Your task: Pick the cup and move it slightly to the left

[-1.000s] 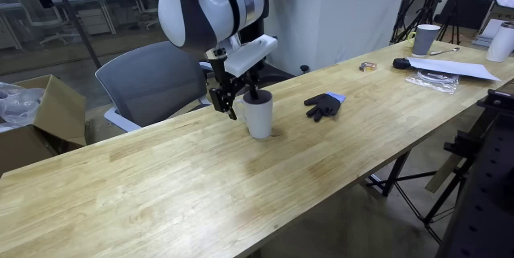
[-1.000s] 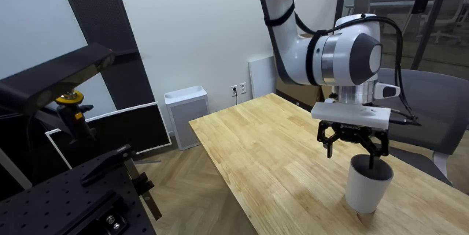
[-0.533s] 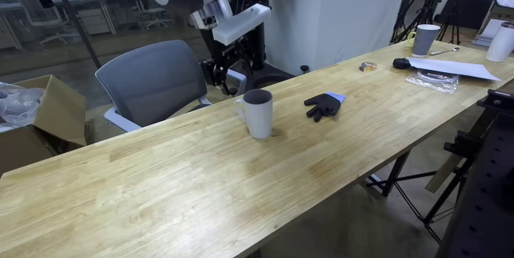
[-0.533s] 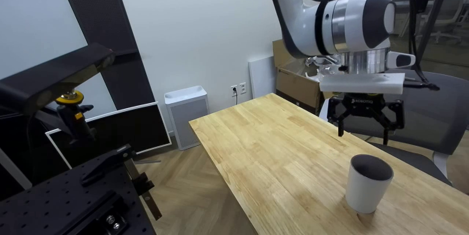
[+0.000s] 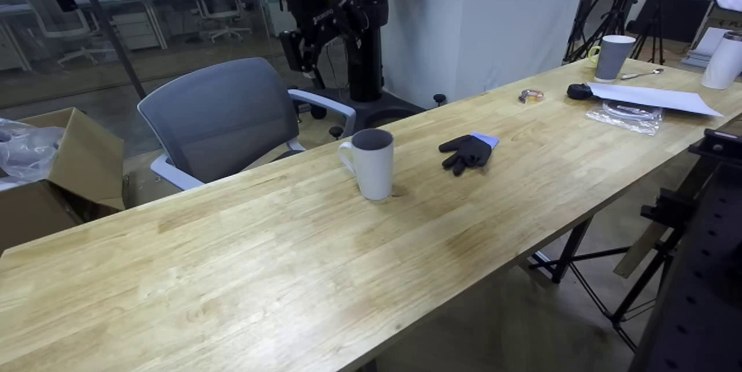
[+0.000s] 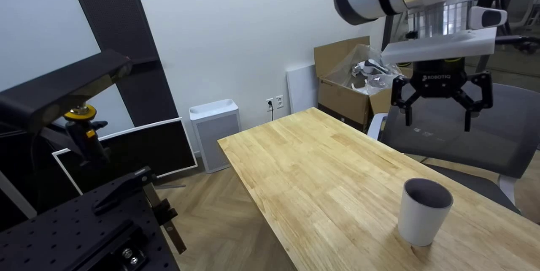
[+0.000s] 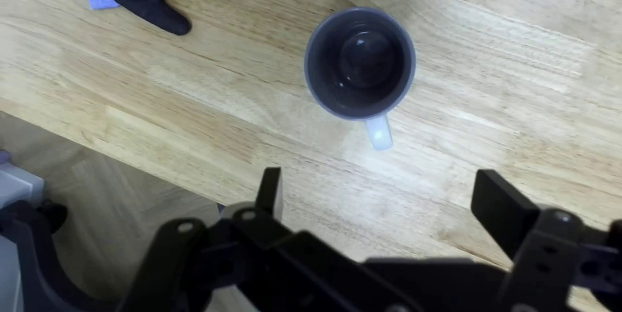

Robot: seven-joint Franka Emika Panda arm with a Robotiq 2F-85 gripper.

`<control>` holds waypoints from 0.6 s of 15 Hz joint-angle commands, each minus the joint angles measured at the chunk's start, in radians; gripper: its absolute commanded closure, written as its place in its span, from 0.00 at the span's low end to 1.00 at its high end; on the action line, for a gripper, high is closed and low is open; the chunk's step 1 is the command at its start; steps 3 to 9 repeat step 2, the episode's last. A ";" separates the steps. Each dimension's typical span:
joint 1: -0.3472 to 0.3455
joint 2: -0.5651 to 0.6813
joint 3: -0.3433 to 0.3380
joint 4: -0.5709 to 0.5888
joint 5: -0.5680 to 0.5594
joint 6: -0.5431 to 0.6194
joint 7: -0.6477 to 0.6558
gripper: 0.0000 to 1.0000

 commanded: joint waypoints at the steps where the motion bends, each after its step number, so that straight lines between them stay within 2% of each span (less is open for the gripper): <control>1: -0.023 -0.002 0.025 -0.001 -0.026 -0.004 0.014 0.00; 9: -0.023 -0.002 0.025 -0.003 -0.027 -0.004 0.014 0.00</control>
